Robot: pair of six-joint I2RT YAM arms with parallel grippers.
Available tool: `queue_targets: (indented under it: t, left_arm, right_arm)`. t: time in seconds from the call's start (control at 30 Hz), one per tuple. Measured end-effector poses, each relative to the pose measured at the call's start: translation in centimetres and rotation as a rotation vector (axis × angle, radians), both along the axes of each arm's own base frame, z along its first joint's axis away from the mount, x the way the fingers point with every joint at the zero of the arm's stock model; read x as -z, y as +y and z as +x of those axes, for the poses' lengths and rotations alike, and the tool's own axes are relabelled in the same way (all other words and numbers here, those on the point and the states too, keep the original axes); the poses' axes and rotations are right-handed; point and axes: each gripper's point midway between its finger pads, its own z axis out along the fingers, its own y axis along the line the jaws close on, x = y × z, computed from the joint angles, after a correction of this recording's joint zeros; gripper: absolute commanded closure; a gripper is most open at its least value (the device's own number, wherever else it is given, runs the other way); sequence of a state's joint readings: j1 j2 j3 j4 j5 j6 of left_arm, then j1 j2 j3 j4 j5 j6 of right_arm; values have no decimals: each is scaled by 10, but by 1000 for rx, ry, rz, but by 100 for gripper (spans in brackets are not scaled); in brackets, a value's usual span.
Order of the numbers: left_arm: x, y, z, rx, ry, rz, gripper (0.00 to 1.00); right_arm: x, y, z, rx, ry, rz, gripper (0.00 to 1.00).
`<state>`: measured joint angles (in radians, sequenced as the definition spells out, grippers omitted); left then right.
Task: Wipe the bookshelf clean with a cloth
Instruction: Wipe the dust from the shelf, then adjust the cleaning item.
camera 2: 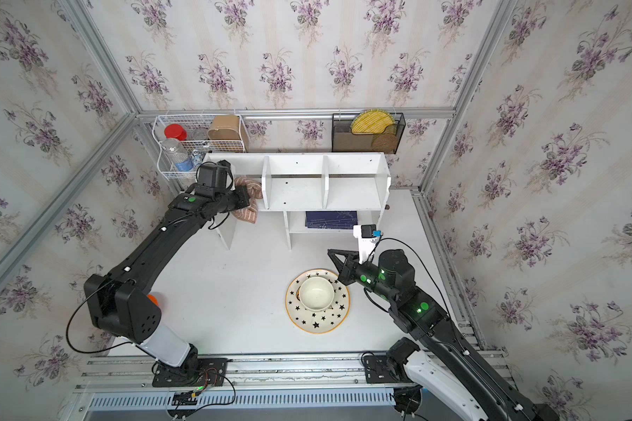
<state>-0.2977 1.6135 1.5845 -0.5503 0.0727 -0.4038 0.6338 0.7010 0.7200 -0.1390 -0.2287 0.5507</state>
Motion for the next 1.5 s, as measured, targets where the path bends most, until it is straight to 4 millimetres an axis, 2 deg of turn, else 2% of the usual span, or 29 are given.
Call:
queue_targets:
  t: [0.13, 0.23, 0.43, 0.53, 0.63, 0.7, 0.8, 0.9, 0.97, 1.03, 1.1, 1.23, 1.3, 1.4, 1.5]
  left_arm:
    - [-21, 15, -15, -14, -35, -6, 100]
    - [-38, 22, -26, -10, -72, -10, 100]
    - [-56, 17, -60, 81, -120, -55, 100]
    - [-65, 13, -67, 116, -144, -79, 100]
    - [-73, 4, -71, 177, -160, -128, 100]
    - [-83, -6, -81, 245, -180, -182, 100]
    - [-104, -25, -103, 386, -240, -285, 100]
    - [-115, -40, -131, 527, -281, -357, 100]
    - [-123, -46, -147, 603, -306, -390, 100]
    - [-133, -51, -163, 674, -340, -416, 100]
    - [-142, -52, -177, 729, -375, -434, 100]
    - [-157, -52, -194, 792, -443, -496, 100]
    - [-161, -54, -198, 824, -456, -548, 100]
    - [-168, -57, -195, 841, -467, -611, 100]
    - [-180, -59, -194, 868, -492, -659, 100]
  right_arm:
    - [-3, 8, 0, -39, 7, 6, 86]
    - [-16, 20, -3, -95, -9, 28, 74]
    - [-48, 51, -7, -198, -63, 70, 55]
    - [-57, 64, -5, -228, -79, 74, 47]
    - [-64, 74, -3, -247, -93, 83, 32]
    - [-72, 82, -3, -268, -105, 93, 28]
    - [-103, 98, 1, -314, -160, 134, 27]
    - [-134, 109, 6, -346, -220, 176, 25]
    - [-153, 117, 7, -372, -258, 203, 19]
    - [-167, 123, 9, -393, -285, 223, 12]
    - [-175, 128, 12, -404, -303, 235, 10]
    - [-175, 134, 13, -425, -300, 254, 10]
    - [-168, 138, 15, -439, -283, 257, 11]
    - [-152, 148, 12, -471, -233, 263, 13]
    - [-143, 160, -2, -526, -205, 264, 15]
